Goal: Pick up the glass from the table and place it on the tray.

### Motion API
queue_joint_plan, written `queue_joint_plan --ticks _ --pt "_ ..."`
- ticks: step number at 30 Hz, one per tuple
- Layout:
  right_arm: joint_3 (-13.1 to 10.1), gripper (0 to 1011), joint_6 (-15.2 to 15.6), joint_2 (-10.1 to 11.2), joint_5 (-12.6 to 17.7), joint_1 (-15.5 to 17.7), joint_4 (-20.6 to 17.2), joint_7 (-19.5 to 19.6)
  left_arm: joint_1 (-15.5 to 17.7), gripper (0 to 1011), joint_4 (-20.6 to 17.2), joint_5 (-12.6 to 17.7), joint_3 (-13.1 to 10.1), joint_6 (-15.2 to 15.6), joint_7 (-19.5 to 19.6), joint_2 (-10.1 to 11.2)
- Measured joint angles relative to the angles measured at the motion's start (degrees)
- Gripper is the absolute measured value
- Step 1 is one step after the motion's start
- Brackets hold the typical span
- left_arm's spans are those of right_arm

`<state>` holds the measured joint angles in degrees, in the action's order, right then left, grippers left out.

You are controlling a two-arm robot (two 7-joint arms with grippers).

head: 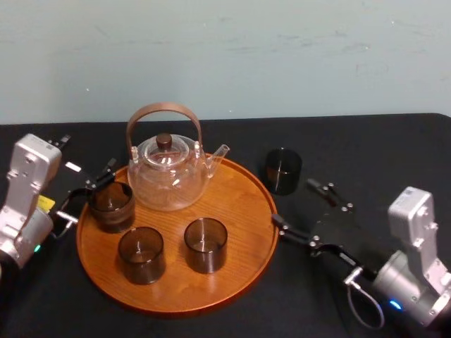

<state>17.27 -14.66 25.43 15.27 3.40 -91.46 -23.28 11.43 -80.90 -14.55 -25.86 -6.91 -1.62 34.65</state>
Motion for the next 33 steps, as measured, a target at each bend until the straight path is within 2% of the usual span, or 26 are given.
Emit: queue_joint_plan --ticks 9,16,21,33 --pt "-4.2 1002 1.4 -0.7 -0.2 1.0 2.1 3.1 0.0 1001 0.0 0.0 0.0 0.0 0.0 0.0" --pt "-5.6 1002 3.0 -2.0 -0.7 -1.9 6.0 3.1 0.0 1001 0.0 0.0 0.0 0.0 0.0 0.0" --pt "-5.5 1002 3.2 -3.1 -0.7 -5.0 9.7 1.7 0.0 1001 0.0 0.0 0.0 0.0 0.0 0.0" --pt "-2.1 1002 3.1 -5.7 -1.6 -14.2 21.2 -2.2 0.0 1002 0.0 0.0 0.0 0.0 0.0 0.0"
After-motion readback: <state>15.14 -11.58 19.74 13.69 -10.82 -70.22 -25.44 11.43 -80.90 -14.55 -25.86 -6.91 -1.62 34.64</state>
